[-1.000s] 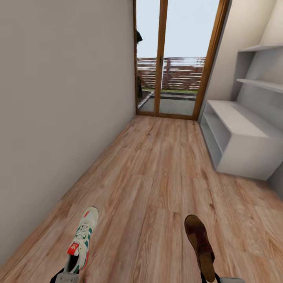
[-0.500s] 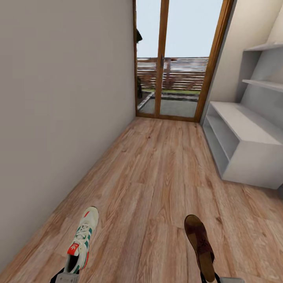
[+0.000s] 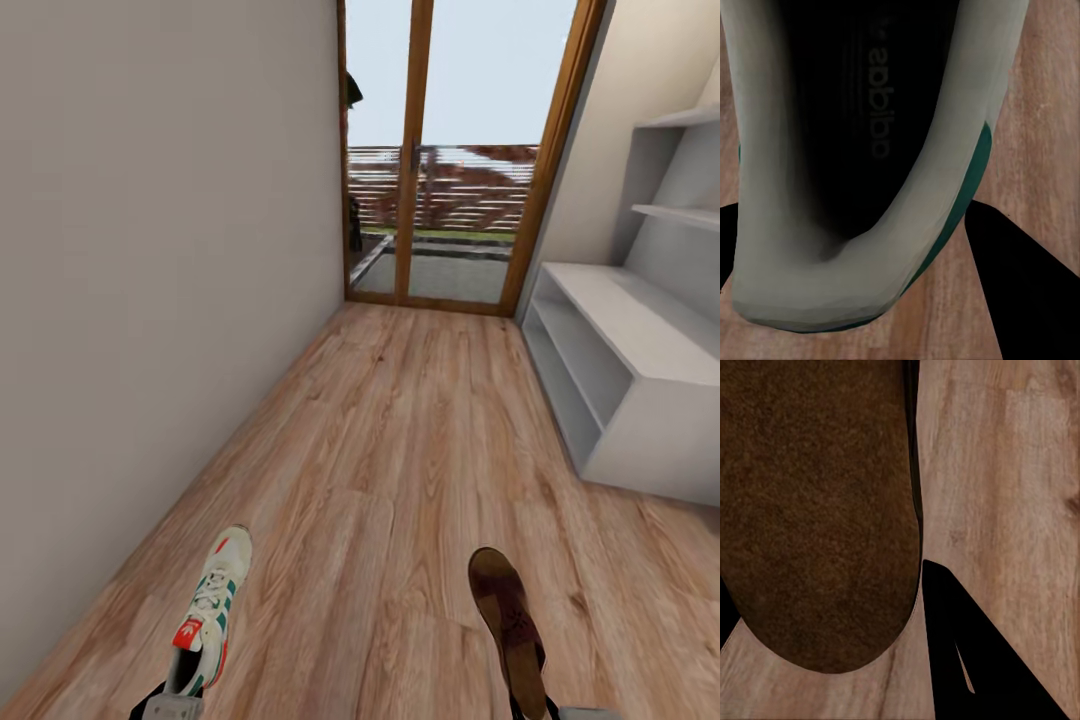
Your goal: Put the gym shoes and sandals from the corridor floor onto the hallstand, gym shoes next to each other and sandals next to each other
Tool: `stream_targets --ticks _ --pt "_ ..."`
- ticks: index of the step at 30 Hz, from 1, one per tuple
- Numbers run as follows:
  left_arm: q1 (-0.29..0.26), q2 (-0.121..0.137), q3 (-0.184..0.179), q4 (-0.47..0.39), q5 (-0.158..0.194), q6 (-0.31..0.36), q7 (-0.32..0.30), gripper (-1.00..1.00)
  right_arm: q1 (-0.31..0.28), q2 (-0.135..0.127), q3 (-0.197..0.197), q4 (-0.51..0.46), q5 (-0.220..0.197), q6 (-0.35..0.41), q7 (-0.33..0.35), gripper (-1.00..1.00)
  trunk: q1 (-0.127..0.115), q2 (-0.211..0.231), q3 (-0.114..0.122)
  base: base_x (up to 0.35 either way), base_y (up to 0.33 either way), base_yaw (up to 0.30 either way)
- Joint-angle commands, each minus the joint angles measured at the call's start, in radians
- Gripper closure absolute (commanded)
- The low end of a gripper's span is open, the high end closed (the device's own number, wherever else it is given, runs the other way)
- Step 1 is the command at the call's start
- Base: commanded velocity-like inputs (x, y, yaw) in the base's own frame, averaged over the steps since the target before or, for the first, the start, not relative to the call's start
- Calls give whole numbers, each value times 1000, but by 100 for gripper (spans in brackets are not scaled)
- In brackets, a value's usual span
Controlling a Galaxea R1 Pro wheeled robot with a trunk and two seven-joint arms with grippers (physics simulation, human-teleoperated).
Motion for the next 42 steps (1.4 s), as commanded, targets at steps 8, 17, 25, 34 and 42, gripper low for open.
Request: stream_targets --ticks 8,17,25,34,42 --pt "-1 -4 0 1 9 0 -9 100 0 1 -4 -1 2 -1 7 100 1 0 -1 339 0 0" --pt "0 -4 0 14 11 -9 -8 100 0 1 -4 0 3 -1 6 100 1 0 -1 339 0 0" --pt "-1 -4 2 39 12 -15 -8 100 0 1 -4 0 3 -1 6 100 1 0 -1 339 0 0" --pt "-1 -4 2 39 12 -15 -7 100 0 1 -4 0 3 -1 6 100 1 0 -1 339 0 -45" --pt "-1 -4 2 39 12 -14 -7 100 0 1 -4 0 3 -1 6 100 1 0 -1 339 39 -234"
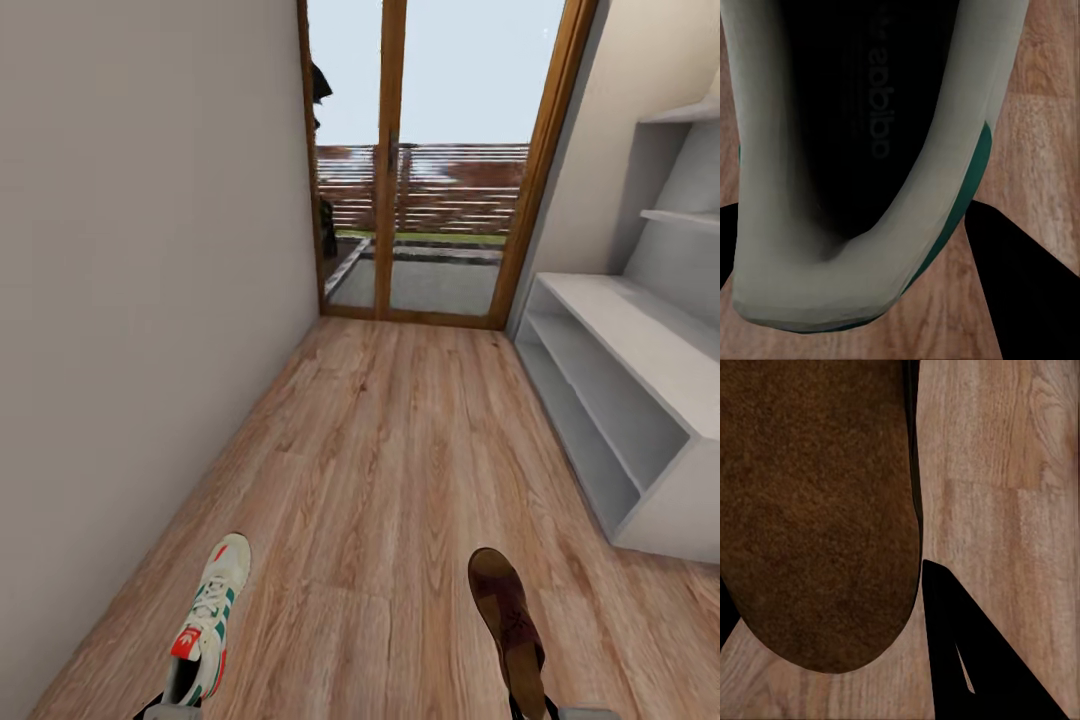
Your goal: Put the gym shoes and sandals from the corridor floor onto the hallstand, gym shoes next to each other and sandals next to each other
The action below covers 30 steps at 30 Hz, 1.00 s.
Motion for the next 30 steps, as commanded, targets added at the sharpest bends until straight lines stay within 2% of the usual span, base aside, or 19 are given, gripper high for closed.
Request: stream_targets --ticks 1,12,30 --pt "0 0 1 1 9 -1 -9 100 0 2 -6 -2 3 -1 7 100 1 0 -1 338 105 -198" --pt "-1 0 1 1 9 -1 -9 100 0 2 -7 -4 4 -2 7 100 1 0 -1 337 107 -32" --pt "0 2 0 -3 9 -2 -10 100 0 1 -9 -13 1 -3 6 100 1 0 -1 337 6 -26"
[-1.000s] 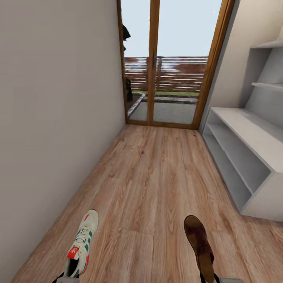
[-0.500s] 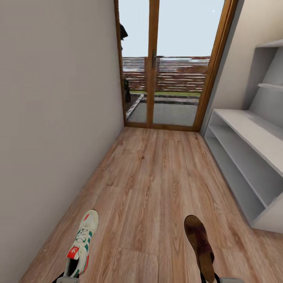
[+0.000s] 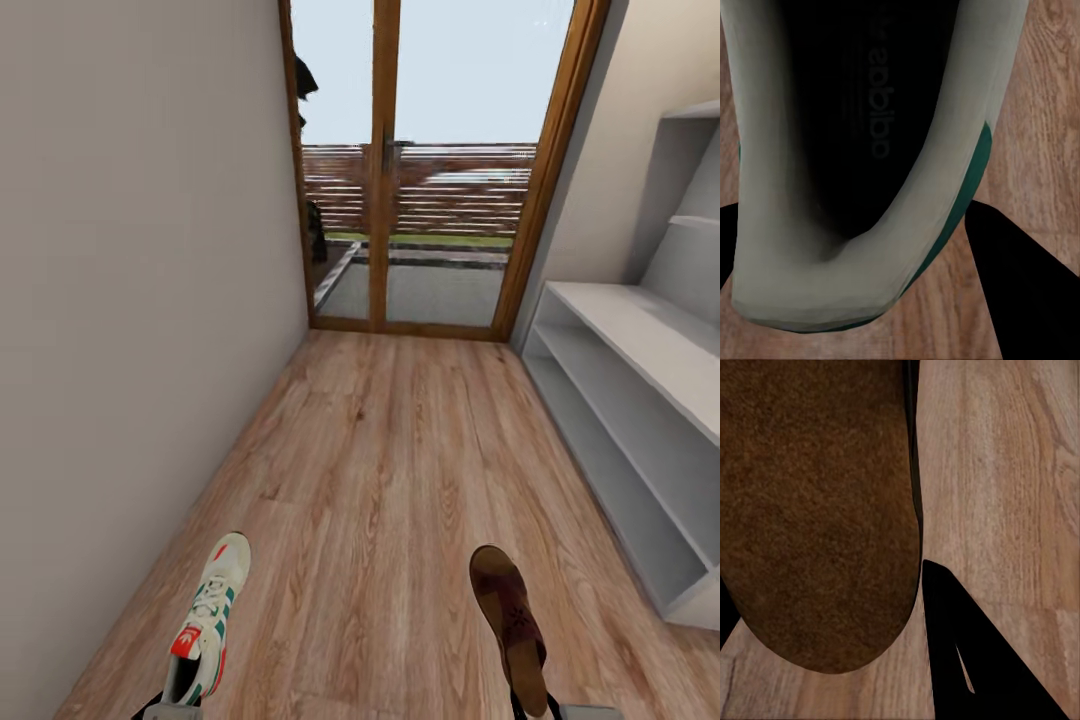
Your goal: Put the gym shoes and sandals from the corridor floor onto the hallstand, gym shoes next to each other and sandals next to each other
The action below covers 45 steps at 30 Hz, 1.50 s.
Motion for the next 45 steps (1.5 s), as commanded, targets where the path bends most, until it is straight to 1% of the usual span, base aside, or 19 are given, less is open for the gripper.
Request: stream_targets --ticks 1,22,45 --pt "-1 0 0 1 9 -1 -9 100 0 1 -6 -1 2 -1 7 100 1 0 -1 338 0 -205" --pt "-1 0 0 2 10 -1 -9 100 0 2 -6 5 3 -1 7 100 1 0 -1 338 0 -256" --pt "-1 0 0 2 9 -1 -9 100 0 2 -6 2 2 -1 7 100 1 0 -1 339 0 -23"
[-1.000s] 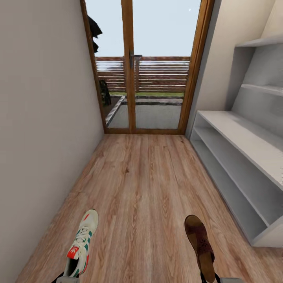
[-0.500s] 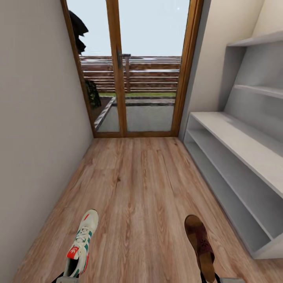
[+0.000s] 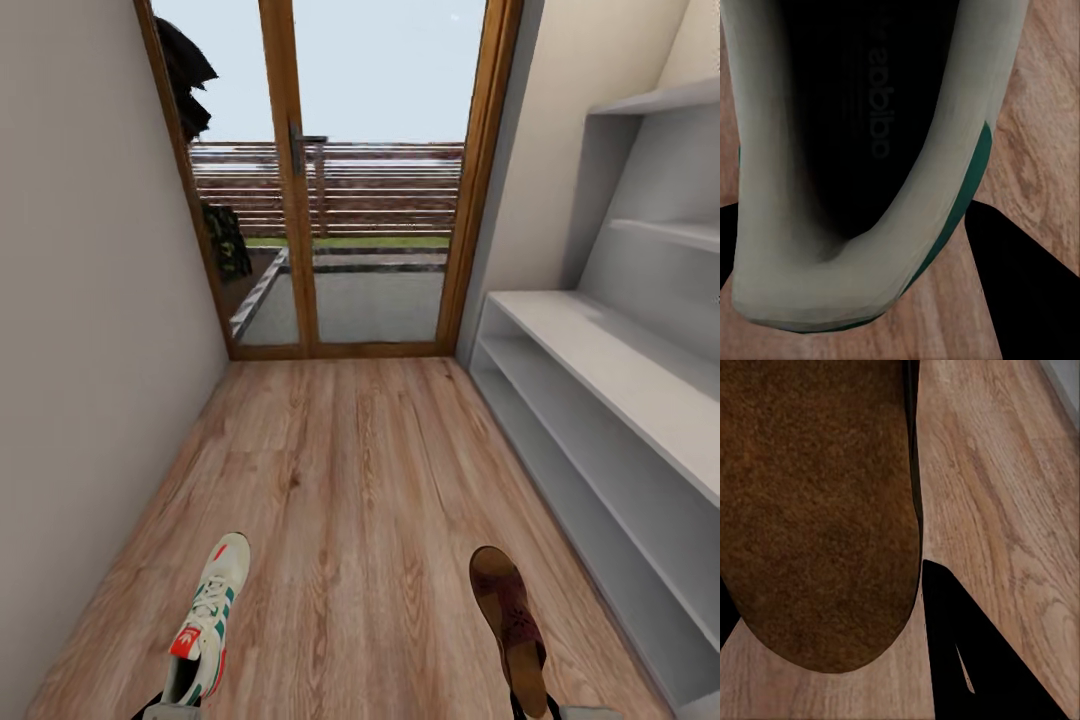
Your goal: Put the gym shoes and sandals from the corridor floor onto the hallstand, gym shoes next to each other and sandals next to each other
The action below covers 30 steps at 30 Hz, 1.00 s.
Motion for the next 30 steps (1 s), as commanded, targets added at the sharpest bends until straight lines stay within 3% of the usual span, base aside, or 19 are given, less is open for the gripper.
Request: stream_targets --ticks 1,16,30 --pt "-1 0 0 1 9 -1 -9 100 0 1 -6 -1 3 -1 7 100 1 0 -1 339 0 -156" --pt "0 0 0 1 10 -1 -9 100 0 1 -6 -1 2 -1 7 100 1 0 -1 339 0 -233" --pt "-1 1 0 1 10 -1 -9 100 0 1 -6 -4 2 -1 8 100 1 0 -1 339 0 -23"
